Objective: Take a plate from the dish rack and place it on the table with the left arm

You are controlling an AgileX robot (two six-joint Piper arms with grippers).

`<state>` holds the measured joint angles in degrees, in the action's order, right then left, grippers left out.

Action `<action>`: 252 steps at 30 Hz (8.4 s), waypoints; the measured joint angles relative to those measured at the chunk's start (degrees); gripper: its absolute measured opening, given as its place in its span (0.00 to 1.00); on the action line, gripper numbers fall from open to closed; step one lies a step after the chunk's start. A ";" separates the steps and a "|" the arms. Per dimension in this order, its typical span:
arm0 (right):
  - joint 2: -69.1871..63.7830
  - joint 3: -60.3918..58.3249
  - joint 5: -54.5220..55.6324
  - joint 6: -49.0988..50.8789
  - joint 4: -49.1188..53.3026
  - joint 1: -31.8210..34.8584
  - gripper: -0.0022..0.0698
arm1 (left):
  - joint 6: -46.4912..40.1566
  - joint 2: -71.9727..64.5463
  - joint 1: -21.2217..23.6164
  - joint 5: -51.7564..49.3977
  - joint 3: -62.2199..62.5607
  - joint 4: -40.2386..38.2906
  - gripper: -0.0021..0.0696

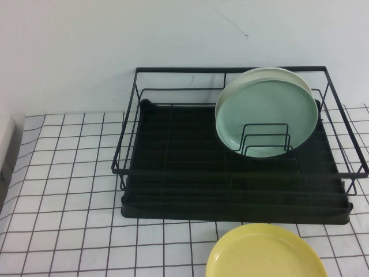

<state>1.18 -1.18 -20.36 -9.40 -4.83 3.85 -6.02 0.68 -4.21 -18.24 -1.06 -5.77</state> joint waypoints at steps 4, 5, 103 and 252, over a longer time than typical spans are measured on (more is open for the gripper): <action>0.00 0.00 0.00 0.00 0.00 0.00 0.03 | 0.00 0.00 0.00 0.00 0.00 -0.42 0.02; 0.00 0.00 0.00 0.00 0.00 0.00 0.03 | 0.00 0.00 0.00 0.31 0.00 -1.09 0.02; 0.00 0.00 0.00 0.00 0.00 0.00 0.03 | -81.78 -129.74 -20.01 -29.63 116.96 -54.83 0.51; 0.00 0.00 0.00 0.00 0.00 0.00 0.03 | -26.29 -93.59 -39.97 -26.30 79.28 -14.90 0.14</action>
<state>1.18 -1.18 -20.36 -9.40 -4.83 3.85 -32.32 -92.91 -44.19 -44.53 78.22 -20.67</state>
